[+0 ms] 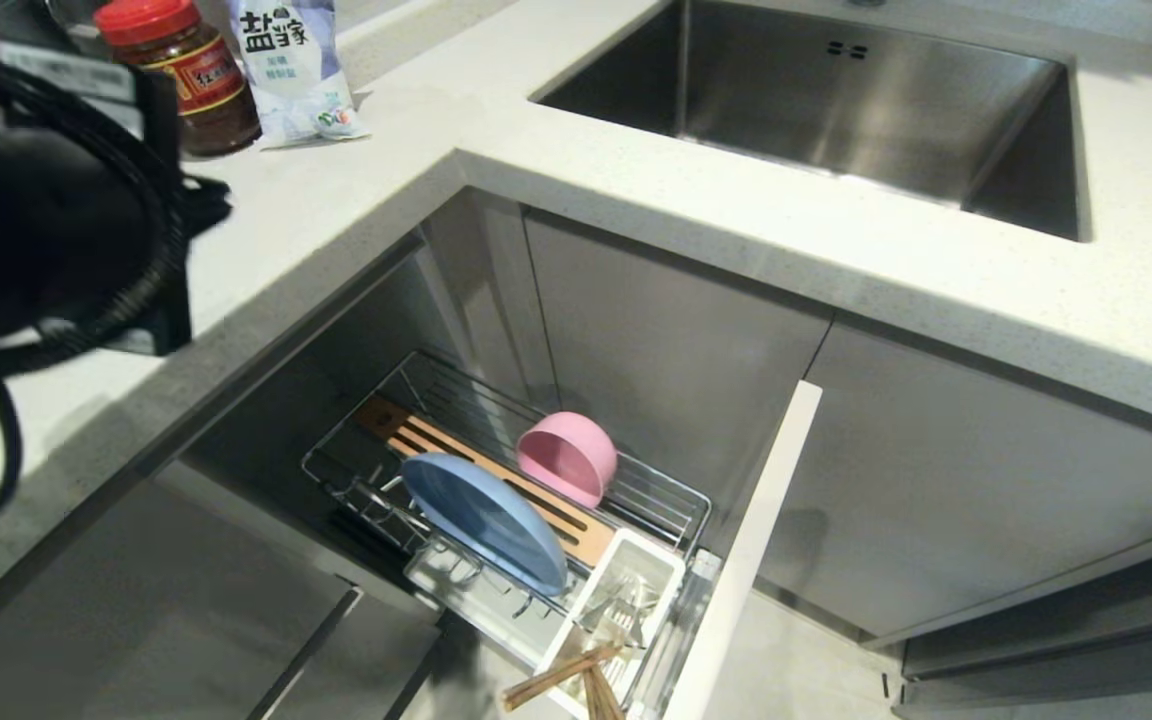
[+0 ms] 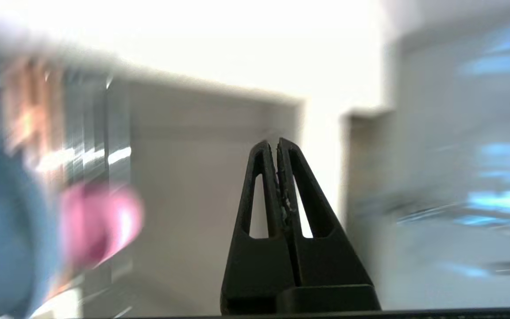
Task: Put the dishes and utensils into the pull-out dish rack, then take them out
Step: Take the plate out of the cupboard
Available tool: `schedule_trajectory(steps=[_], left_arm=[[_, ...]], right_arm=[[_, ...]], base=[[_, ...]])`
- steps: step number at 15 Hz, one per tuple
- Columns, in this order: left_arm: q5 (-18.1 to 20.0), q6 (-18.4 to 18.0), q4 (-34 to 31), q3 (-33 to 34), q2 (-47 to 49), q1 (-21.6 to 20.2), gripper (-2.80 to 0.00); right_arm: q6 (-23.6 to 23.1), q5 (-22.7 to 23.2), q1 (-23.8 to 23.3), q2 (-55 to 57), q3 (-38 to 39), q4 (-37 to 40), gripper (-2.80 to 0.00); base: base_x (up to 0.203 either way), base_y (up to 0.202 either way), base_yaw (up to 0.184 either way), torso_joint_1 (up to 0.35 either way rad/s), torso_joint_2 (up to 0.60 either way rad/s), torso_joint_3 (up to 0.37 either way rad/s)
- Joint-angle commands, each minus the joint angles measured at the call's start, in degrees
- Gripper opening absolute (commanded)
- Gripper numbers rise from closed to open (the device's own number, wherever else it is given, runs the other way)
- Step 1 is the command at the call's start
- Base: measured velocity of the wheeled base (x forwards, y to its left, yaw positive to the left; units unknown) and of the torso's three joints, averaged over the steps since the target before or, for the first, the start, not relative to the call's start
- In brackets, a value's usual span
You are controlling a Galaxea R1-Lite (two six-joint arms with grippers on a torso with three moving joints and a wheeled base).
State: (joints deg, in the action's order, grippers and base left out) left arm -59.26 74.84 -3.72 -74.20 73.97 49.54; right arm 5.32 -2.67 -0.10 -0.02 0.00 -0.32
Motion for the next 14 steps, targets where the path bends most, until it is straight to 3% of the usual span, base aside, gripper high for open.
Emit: schedule_trajectory(steps=[1,3,5,8,10,14], left_arm=[[0.58,-11.44,4.53,-4.04,-5.98,-4.08,-2.80],[6.08,-22.59,10.75,-4.63,-11.03,-9.49,-2.80],[14.68,-29.38,13.01,-3.35,-16.49,-15.54,-2.80],[27.36,-37.73,13.11,3.30,-23.94,-28.01,-2.80],[36.85,-42.29,10.70,8.58,-31.85,-34.62,-2.80],[52.85,-49.77,-1.58,16.80,-47.54,-42.65,-2.80]], right_arm=[[0.05,-0.05,0.01,-0.24,0.00,-0.03,-2.80],[0.05,0.03,0.01,-0.24,0.00,-0.03,-2.80],[0.05,0.03,0.01,-0.24,0.00,-0.03,-2.80],[0.05,-0.04,0.02,-0.24,0.00,-0.03,-2.80],[0.05,0.02,0.08,-0.24,0.00,-0.03,-2.80],[0.05,0.03,0.01,-0.24,0.00,-0.03,-2.80]], base=[[0.000,0.000,0.000,0.000,0.00,0.000],[0.000,0.000,0.000,0.000,0.00,0.000],[0.000,0.000,0.000,0.000,0.00,0.000],[0.000,0.000,0.000,0.000,0.00,0.000],[0.000,0.000,0.000,0.000,0.00,0.000],[0.000,0.000,0.000,0.000,0.00,0.000]])
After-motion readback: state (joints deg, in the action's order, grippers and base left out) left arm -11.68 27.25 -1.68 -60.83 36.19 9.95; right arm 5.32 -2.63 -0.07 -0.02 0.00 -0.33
